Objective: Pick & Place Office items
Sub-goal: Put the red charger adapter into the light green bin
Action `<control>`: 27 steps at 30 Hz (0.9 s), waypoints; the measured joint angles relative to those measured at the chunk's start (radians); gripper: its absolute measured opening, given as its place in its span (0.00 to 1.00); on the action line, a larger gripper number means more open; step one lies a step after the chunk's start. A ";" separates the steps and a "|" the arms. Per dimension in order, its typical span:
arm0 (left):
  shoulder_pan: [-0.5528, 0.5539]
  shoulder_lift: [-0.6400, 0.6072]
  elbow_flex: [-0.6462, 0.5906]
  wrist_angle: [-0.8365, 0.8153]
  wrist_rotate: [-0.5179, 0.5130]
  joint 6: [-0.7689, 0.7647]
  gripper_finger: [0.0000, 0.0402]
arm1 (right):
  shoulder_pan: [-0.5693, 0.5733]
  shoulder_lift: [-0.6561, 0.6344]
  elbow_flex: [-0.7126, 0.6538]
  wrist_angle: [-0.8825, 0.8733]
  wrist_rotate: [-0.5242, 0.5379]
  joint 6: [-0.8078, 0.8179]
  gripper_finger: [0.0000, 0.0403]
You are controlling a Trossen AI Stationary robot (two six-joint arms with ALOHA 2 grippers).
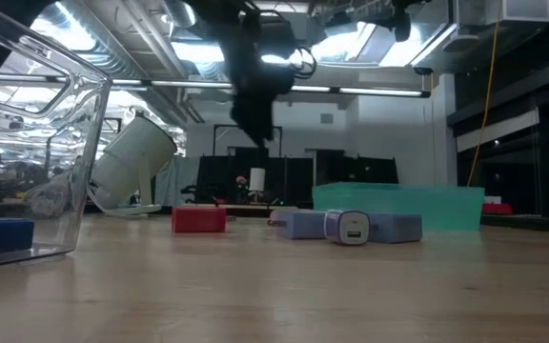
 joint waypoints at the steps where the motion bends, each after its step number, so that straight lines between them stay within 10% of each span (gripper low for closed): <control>1: -0.008 -0.009 0.000 -0.047 -0.013 -0.018 0.69 | 0.000 0.000 0.000 0.000 -0.010 -0.011 0.71; 12: -0.111 -0.025 -0.049 -0.239 -0.065 -0.234 0.83 | 0.000 0.000 0.000 -0.001 -0.106 -0.082 0.71; 27: -0.402 -0.025 -0.214 -0.108 -0.060 -0.429 0.84 | 0.000 0.000 0.000 -0.058 -0.146 -0.123 0.71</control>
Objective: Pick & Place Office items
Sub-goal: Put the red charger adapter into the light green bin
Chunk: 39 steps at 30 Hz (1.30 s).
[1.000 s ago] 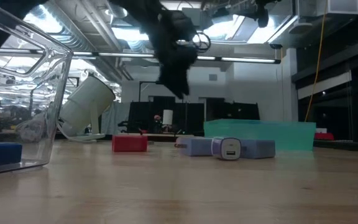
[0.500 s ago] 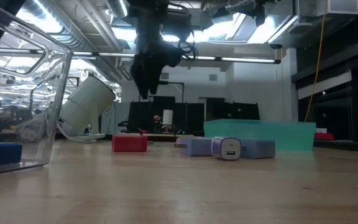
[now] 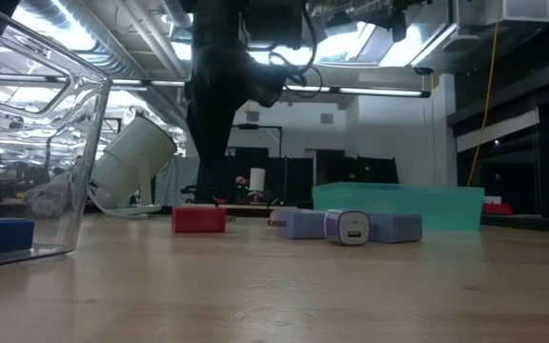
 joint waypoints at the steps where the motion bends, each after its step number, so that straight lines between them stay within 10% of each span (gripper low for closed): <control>1: -0.009 0.000 -0.018 0.018 -0.004 -0.022 0.84 | 0.000 0.000 0.000 -0.003 -0.008 0.000 0.71; 9: -0.018 0.000 -0.137 0.096 -0.085 -0.132 0.84 | 0.000 0.000 0.000 -0.015 -0.015 -0.005 0.71; 23: 0.002 -0.006 -0.323 0.372 0.087 -0.176 0.83 | 0.000 0.000 0.000 -0.018 -0.011 -0.003 0.71; 32: 0.060 -0.006 -0.355 0.409 0.151 -0.231 0.50 | 0.000 0.000 0.000 -0.021 0.013 0.001 0.71; 39: 0.160 -0.059 -0.361 0.550 0.233 -0.221 0.51 | 0.000 0.000 0.000 -0.021 0.023 0.005 0.71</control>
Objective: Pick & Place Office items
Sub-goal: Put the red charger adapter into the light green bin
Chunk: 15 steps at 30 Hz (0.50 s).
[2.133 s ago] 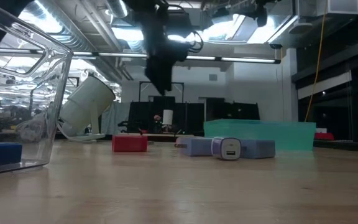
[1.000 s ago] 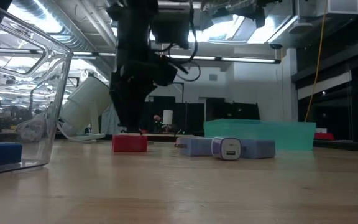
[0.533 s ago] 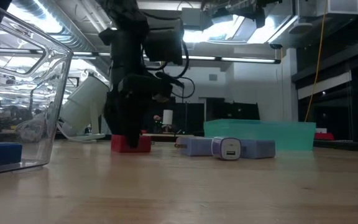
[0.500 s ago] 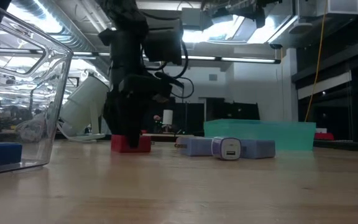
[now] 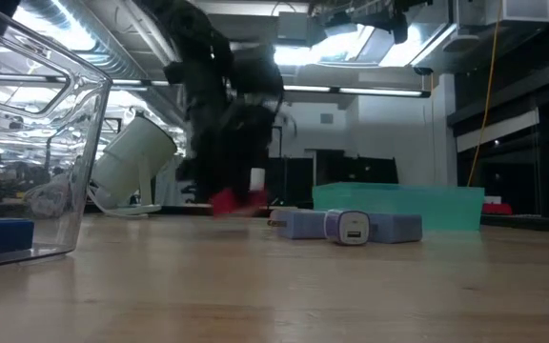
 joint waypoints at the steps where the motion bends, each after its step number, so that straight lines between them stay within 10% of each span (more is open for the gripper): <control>1: 0.018 -0.026 0.002 0.014 0.006 0.004 0.51 | 0.000 0.000 0.000 0.000 0.000 0.000 0.71; 15: 0.284 -0.193 0.005 0.703 0.152 0.006 0.51 | 0.000 0.000 0.000 0.023 0.000 0.026 0.71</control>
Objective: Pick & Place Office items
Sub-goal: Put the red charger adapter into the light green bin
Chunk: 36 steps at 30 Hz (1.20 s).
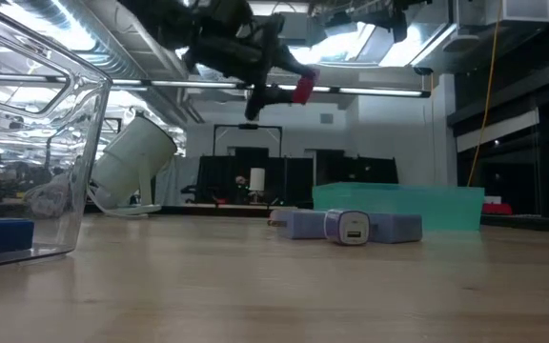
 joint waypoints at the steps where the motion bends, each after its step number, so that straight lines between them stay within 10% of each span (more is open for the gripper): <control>1: 0.019 0.014 0.000 0.034 0.005 -0.010 0.51 | 0.000 0.000 0.000 0.000 0.000 0.000 0.71; 12: 0.056 0.344 0.307 0.095 0.173 0.013 0.51 | 0.000 0.000 0.000 0.000 0.000 0.012 0.71; 26: 0.037 0.795 1.012 -0.501 0.188 0.194 0.51 | 0.000 0.000 0.000 -0.001 -0.011 0.026 0.71; 36: 0.032 0.861 1.111 -0.517 0.161 0.161 0.52 | 0.000 0.000 0.000 -0.013 -0.012 0.026 0.71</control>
